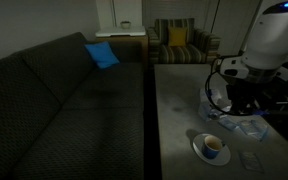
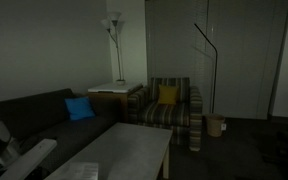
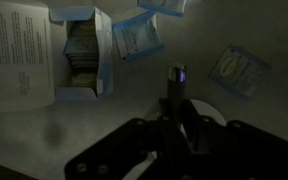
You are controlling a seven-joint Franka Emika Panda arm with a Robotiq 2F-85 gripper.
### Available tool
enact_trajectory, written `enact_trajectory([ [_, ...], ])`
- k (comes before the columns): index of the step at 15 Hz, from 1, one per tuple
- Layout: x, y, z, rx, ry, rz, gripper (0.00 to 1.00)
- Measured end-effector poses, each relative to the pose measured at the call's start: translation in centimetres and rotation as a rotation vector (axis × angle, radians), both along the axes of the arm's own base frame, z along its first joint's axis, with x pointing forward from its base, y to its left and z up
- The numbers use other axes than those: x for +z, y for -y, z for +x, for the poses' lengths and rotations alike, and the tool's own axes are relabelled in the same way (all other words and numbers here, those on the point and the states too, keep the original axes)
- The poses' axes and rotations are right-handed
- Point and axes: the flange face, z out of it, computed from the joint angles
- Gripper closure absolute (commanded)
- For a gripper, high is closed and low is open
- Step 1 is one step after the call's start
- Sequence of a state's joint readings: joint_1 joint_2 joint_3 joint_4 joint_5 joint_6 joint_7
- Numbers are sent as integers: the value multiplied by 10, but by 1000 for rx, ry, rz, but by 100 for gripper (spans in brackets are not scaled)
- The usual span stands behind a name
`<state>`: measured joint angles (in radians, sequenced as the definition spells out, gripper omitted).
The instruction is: Use the spoon to stir in the cup
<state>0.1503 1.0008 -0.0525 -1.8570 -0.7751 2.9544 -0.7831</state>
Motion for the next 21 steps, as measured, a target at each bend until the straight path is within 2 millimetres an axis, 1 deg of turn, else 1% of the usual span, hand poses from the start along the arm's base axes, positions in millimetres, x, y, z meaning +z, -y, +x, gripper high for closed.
enact_trajectory([
  [2, 0, 0, 0, 0, 0, 0, 84],
  [3, 0, 0, 0, 0, 0, 0, 96],
  [10, 0, 2, 0, -14, 8, -20, 96],
  [11, -1, 1, 0, -19, 10, -43, 96],
  [12, -1, -6, 0, -26, 11, -76, 96],
  [13, 0, -20, 1, -30, 10, -119, 96],
  [15, 8, -63, 3, -16, 8, -217, 96],
  [17, 22, -109, 5, 11, 10, -332, 96],
  [18, 31, -128, 6, 16, 12, -391, 96],
  [19, 40, -143, 8, 15, 15, -451, 96],
  [21, 55, -164, 10, 4, 7, -553, 96],
])
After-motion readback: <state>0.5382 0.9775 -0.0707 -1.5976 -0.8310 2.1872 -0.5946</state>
